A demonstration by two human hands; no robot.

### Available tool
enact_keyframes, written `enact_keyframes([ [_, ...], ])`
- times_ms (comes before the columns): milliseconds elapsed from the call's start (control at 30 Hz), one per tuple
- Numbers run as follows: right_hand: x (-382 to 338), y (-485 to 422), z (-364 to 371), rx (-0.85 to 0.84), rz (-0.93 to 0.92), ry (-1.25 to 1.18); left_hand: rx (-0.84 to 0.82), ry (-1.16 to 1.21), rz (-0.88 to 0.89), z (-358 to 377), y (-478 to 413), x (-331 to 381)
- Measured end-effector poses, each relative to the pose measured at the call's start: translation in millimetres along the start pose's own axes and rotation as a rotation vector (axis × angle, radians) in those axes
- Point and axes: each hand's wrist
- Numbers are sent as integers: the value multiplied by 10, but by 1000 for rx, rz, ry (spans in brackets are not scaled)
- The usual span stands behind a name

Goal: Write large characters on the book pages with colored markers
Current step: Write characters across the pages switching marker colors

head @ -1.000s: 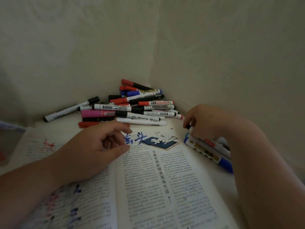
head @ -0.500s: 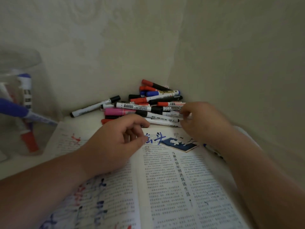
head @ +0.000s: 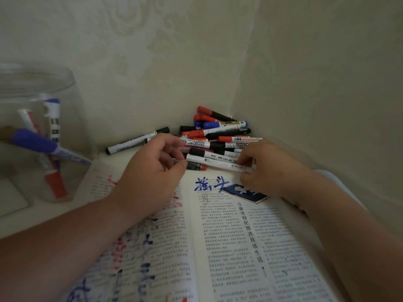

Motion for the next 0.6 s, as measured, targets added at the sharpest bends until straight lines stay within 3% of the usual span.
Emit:
enact_keyframes([
  [200, -81, 197, -94, 191, -11, -749, -28, -207, 108, 11, 23, 32],
  [400, -169, 168, -11, 208, -101, -1377, -209, -324, 158, 8, 36, 105],
  [500, -264, 136, 18, 206, -48, -1494, -326, -326, 142, 22, 71, 149],
  [600, -320, 172, 6, 187, -17, -1399, -261, -205, 150, 27, 100, 156],
])
Point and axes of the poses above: each hand's wrist, its own y-axis away from the middle knuckle, its own z-axis out of the palm, x = y × z, and after that the axes turned 9 degrees about y, right-handed
